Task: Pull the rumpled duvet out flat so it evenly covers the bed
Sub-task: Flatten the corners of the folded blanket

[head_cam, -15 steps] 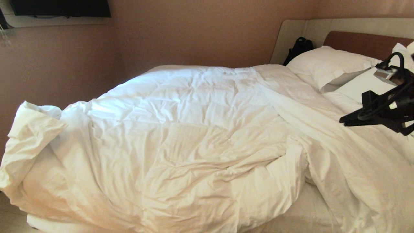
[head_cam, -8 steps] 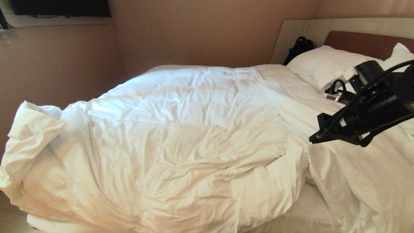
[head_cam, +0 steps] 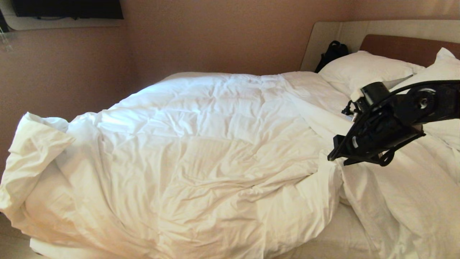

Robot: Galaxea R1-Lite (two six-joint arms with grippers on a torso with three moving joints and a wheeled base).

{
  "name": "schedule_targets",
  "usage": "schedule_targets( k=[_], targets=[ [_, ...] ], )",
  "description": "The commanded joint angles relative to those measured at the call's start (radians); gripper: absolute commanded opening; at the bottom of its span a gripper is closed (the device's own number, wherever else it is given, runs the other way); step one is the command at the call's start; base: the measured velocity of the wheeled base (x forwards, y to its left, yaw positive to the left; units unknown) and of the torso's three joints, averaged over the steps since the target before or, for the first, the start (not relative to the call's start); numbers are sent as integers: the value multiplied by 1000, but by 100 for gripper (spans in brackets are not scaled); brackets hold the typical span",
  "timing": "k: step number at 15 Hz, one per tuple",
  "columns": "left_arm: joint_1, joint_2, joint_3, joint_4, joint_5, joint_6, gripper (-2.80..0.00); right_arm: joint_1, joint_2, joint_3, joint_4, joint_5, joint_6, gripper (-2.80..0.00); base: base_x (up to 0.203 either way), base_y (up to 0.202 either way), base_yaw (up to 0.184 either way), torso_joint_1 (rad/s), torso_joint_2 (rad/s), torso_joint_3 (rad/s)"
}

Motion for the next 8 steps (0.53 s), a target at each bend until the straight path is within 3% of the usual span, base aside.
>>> schedule_targets(
  k=[1, 8],
  targets=[
    [1, 0, 0, 0, 1, -1, -280, 12, 30, 0, -5, -33, 7, 0, 0, 0, 0, 0, 0, 0],
    [1, 0, 0, 0, 1, -1, -280, 70, 48, -10, -3, -36, 60, 0, 0, 0, 0, 0, 0, 0]
  ],
)
